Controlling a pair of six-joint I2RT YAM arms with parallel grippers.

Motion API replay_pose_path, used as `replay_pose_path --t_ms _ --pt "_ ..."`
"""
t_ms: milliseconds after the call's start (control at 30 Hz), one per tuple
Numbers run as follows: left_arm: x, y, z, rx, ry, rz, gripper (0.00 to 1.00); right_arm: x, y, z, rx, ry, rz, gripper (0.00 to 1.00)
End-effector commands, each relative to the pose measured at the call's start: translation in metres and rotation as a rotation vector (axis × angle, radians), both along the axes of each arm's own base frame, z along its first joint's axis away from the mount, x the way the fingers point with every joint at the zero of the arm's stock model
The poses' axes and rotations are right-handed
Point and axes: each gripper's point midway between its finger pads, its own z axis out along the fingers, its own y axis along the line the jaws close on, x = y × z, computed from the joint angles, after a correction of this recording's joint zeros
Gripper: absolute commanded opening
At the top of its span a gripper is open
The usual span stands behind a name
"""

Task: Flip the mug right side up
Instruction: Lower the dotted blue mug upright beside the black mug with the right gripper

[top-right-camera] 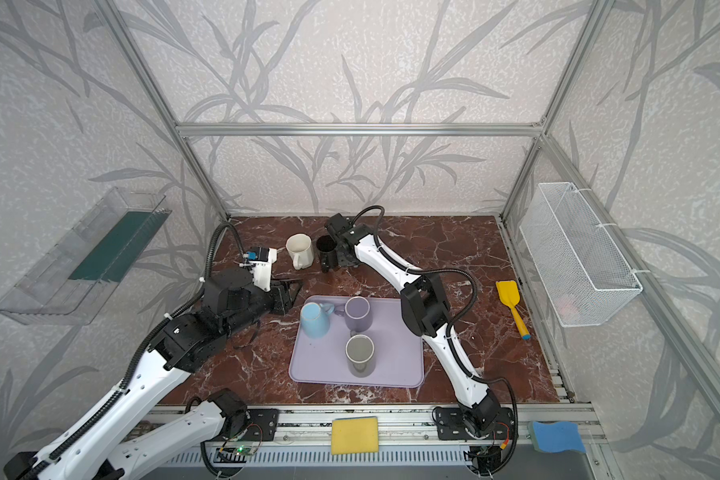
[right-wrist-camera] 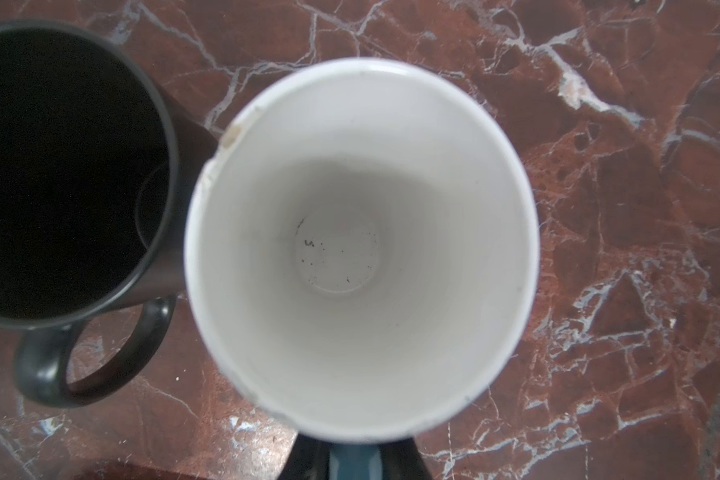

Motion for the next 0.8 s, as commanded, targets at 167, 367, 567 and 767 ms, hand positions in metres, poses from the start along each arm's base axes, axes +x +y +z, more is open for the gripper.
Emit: replay_pose_path --t_ms 167,367,567,767 --pt "-0.004 0.009 -0.006 0.032 0.004 0.014 0.44 0.006 0.002 0.015 -0.002 -0.054 -0.025 0.00" --pt "-0.004 0.011 -0.005 0.031 -0.001 0.017 0.44 0.007 0.003 0.011 -0.005 -0.046 -0.025 0.00" --pt "-0.005 0.012 -0.005 0.031 0.001 0.018 0.44 0.006 0.004 0.005 -0.016 -0.025 -0.023 0.01" --pt "-0.006 0.013 -0.004 0.030 0.000 0.017 0.44 0.006 0.005 0.008 -0.011 -0.027 -0.023 0.13"
